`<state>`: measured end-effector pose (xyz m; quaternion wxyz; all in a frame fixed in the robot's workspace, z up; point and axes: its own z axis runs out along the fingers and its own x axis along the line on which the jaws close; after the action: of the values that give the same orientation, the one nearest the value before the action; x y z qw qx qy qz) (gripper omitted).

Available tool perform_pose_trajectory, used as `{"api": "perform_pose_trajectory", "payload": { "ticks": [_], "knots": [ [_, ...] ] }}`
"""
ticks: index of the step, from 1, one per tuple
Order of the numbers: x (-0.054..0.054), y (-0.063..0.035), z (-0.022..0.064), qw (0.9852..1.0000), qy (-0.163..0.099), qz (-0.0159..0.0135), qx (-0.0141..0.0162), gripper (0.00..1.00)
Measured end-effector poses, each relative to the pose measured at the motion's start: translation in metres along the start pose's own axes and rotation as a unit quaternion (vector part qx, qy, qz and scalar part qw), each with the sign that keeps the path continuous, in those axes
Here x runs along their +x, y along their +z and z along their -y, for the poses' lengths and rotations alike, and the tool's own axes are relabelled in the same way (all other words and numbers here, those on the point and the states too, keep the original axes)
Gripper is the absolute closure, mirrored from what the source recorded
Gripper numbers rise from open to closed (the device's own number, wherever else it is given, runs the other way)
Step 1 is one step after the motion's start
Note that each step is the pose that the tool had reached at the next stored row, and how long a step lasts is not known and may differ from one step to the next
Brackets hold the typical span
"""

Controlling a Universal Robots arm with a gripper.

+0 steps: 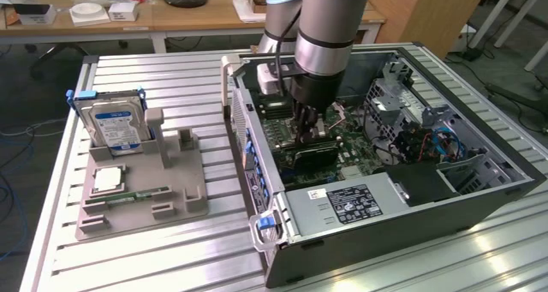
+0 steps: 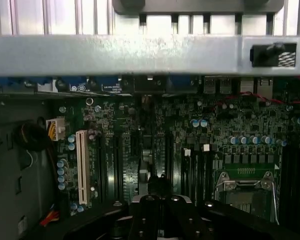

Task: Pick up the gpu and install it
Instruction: 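Press down on the gpu until it lock into place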

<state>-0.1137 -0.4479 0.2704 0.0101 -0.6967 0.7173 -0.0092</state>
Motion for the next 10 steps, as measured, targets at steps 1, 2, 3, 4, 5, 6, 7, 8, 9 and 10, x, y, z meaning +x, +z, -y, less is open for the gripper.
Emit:
{"api": "perform_pose_trajectory", "payload": {
  "ticks": [1, 2, 3, 4, 5, 6, 7, 8, 9, 10],
  "knots": [
    [0.000, 0.0003, 0.0023, 1.0000, 0.000, 0.0000, 0.0000, 0.90],
    [0.000, 0.0008, 0.0049, 1.0000, 0.000, 0.0000, 0.0000, 0.90],
    [0.000, 0.0011, 0.0076, 1.0000, 0.000, 0.0000, 0.0000, 0.90],
    [0.000, 0.0015, 0.0106, 1.0000, 0.000, 0.0000, 0.0000, 0.90],
    [-0.001, 0.0019, 0.0137, 1.0000, 0.000, 0.0000, 0.0000, 0.90],
    [-0.001, 0.0023, 0.0166, 1.0000, 0.000, 0.0000, 0.0000, 0.90],
    [-0.001, 0.0026, 0.0189, 1.0000, 0.000, 0.0000, 0.0000, 0.90],
    [-0.001, 0.0029, 0.0204, 1.0000, 0.000, 0.0001, 0.0000, 0.90],
    [-0.001, 0.0032, 0.0214, 1.0000, 0.000, 0.0001, 0.0001, 0.90],
    [-0.001, 0.0032, 0.0219, 1.0000, 0.000, 0.0001, 0.0000, 0.90]
  ]
}}
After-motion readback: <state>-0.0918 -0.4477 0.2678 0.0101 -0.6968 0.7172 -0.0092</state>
